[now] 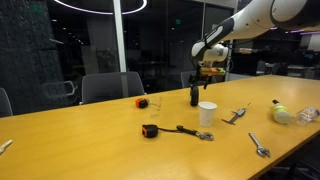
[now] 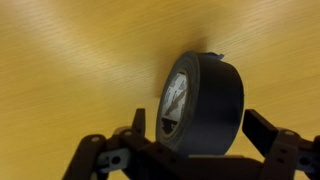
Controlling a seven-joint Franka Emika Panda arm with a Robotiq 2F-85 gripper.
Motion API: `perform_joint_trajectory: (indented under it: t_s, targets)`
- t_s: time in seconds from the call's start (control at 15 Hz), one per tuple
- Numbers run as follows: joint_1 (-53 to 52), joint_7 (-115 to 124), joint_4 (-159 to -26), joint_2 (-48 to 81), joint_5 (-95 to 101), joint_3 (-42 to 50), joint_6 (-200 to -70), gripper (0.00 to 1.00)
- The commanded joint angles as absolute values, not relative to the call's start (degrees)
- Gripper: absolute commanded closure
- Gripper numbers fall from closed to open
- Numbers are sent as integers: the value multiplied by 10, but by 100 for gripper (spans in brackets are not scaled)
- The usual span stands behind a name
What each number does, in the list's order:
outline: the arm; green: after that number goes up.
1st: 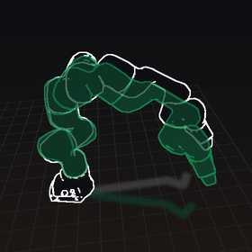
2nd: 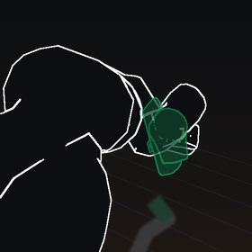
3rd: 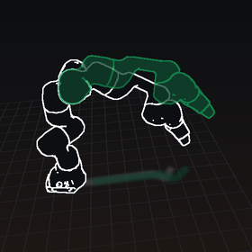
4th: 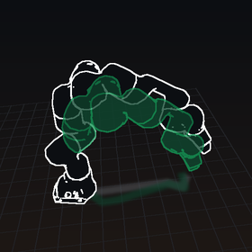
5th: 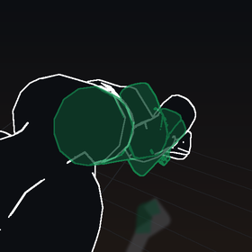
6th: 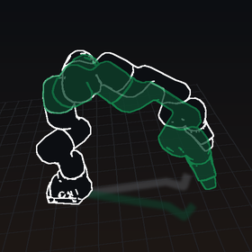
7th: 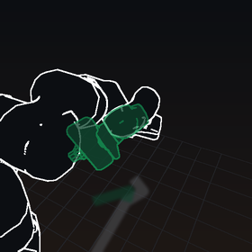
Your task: Move the black tape to the left
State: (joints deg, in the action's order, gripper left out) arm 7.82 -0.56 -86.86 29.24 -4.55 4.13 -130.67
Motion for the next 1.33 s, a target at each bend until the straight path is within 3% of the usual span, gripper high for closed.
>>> perform_joint_trajectory:
  t_s: [0.0, 0.53, 0.6, 0.67, 1.0, 1.07, 1.27]
  targets:
    - [78, 8, -819, 315, -53, 37, -1282, 0]
    - [75, 34, -803, 346, -48, 39, -1279, 0]
    - [75, 35, -804, 349, -47, 39, -1282, 25]
    - [74, 39, -803, 352, -46, 40, -1282, 26]
    - [70, 55, -804, 354, -37, 47, -1274, 67]
    - [68, 58, -808, 351, -33, 49, -1270, 72]
    - [58, 77, -818, 337, -11, 62, -1257, 72]
